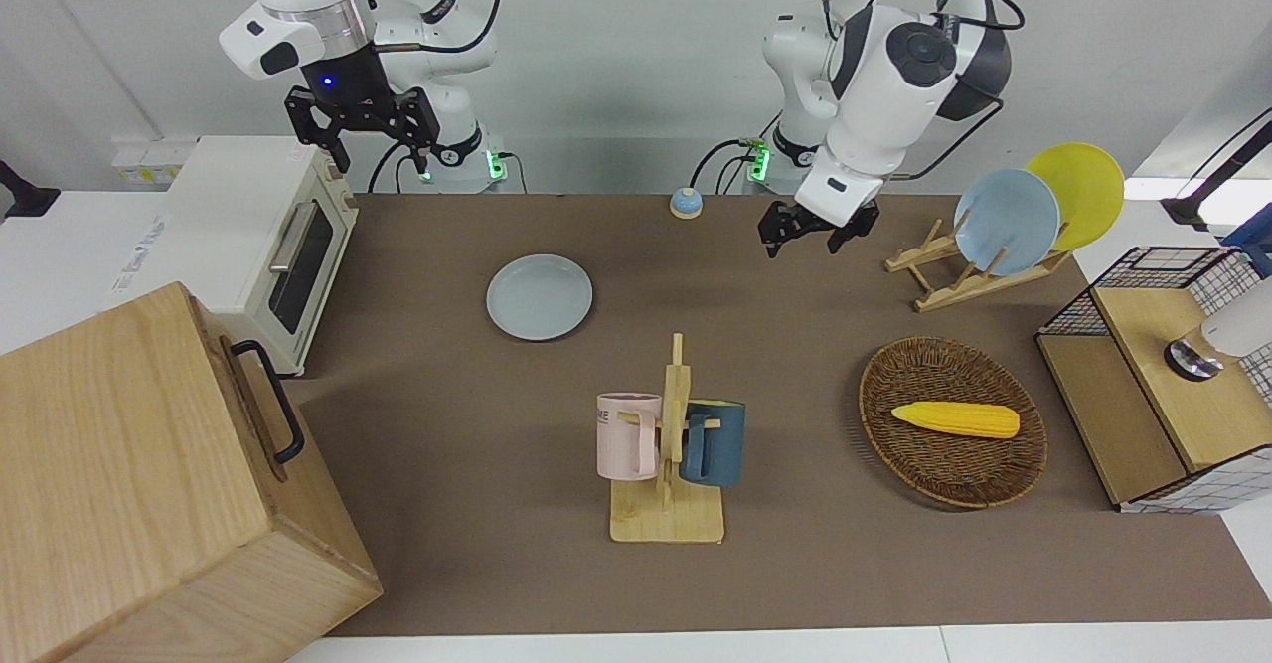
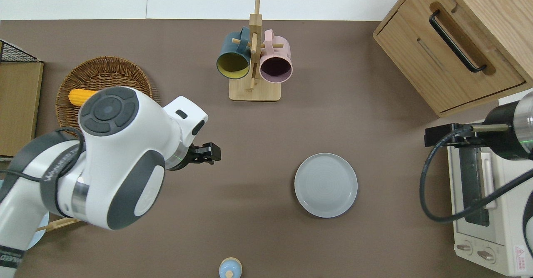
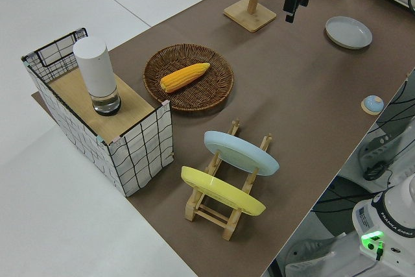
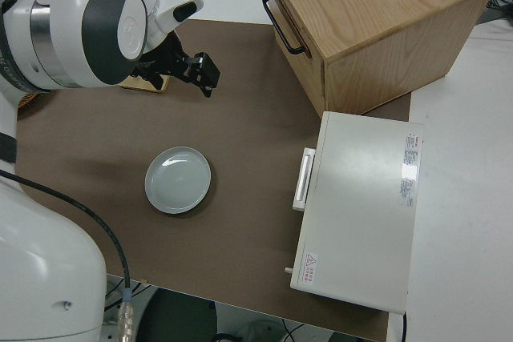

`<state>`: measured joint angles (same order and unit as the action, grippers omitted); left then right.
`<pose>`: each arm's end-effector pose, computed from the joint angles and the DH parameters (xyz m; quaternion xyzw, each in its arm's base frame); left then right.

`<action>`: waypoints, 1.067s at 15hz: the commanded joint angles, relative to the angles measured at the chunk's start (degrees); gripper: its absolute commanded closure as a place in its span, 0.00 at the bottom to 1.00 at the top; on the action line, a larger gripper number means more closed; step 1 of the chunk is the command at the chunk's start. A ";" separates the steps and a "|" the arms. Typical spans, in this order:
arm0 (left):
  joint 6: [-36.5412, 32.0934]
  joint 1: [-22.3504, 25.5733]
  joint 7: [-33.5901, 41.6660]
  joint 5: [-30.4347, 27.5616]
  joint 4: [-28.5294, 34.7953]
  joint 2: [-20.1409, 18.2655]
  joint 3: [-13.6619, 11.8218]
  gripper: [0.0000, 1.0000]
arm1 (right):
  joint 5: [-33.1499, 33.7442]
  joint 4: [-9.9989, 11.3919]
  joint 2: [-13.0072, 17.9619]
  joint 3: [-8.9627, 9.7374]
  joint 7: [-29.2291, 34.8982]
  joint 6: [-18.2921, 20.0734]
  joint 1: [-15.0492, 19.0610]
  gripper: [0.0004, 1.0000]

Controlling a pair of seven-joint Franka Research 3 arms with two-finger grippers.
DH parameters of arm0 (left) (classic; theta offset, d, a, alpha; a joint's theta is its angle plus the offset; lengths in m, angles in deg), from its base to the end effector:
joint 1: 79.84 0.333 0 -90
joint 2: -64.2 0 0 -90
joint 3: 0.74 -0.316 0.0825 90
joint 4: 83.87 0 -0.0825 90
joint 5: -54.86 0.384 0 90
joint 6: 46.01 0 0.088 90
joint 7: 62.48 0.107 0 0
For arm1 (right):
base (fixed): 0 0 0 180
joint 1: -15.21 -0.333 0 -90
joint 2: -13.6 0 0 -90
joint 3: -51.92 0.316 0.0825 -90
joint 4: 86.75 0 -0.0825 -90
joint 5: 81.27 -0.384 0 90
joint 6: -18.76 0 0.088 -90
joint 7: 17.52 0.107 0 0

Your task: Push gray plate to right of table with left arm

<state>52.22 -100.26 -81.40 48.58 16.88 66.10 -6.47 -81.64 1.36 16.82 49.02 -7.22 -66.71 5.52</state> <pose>0.5440 -0.1539 0.5296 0.9968 0.0468 -0.0519 0.0389 0.5252 0.0624 0.6634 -0.9995 0.0303 -0.0043 0.0053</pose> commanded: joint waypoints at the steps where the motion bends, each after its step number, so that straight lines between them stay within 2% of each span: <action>1: -3.58 4.95 2.22 1.18 -4.60 -0.32 0.63 0.01 | 0.02 -0.57 -0.24 -0.27 -0.10 0.65 -0.42 0.00; 7: -3.58 10.66 2.40 1.10 -8.38 -1.02 1.24 0.01 | 0.02 -0.57 -0.33 -0.27 -0.10 0.65 -0.33 0.00; 11: -4.63 12.08 2.31 1.18 -10.40 -1.11 1.07 0.01 | 0.02 -0.57 -0.33 -0.27 -0.10 0.65 -0.33 0.00; 14: -6.48 12.43 5.90 4.95 -12.16 -1.11 2.29 0.01 | 0.02 -0.57 -0.32 -0.27 -0.10 0.65 -0.33 0.00; 16: -7.09 13.13 6.09 4.88 -12.25 -1.11 2.56 0.01 | 0.02 -0.57 -0.33 -0.27 -0.10 0.65 -0.33 0.00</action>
<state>47.54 -88.51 -76.89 51.57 6.09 64.77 -5.30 -81.64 1.36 16.82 49.02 -7.22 -66.71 5.52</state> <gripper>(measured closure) 0.004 0.004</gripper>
